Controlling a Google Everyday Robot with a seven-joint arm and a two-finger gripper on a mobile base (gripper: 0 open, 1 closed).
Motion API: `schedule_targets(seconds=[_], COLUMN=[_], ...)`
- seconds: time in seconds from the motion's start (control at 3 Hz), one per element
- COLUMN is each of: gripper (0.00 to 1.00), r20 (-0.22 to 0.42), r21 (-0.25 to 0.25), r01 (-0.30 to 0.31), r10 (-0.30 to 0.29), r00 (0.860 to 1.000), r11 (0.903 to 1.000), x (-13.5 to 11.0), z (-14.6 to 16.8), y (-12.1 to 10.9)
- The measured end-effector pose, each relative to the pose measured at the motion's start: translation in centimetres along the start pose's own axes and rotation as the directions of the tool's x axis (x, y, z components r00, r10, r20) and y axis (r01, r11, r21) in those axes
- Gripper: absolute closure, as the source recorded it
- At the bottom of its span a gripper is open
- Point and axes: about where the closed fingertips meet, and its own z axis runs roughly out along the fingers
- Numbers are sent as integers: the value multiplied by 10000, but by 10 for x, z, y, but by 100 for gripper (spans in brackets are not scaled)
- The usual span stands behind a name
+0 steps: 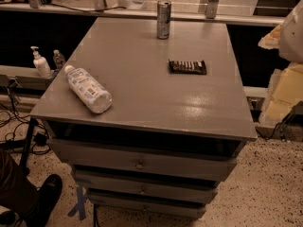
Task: Move rxbar chocolate near blue plastic bottle
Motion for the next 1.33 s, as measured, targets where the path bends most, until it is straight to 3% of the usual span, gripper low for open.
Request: schedule_targets(seconds=[0.33,0.67,1.33], gripper=[0,0,0], r20=[19,469,2234], r21=[27,199,588], r01=[-6,-216,-1210], r10=[6,207,1050], r00=[10000,9987,9691], r11=[10000,9996,9909], x=[0,-2,-25], z=[0,19,103], y=[0,-10,-79])
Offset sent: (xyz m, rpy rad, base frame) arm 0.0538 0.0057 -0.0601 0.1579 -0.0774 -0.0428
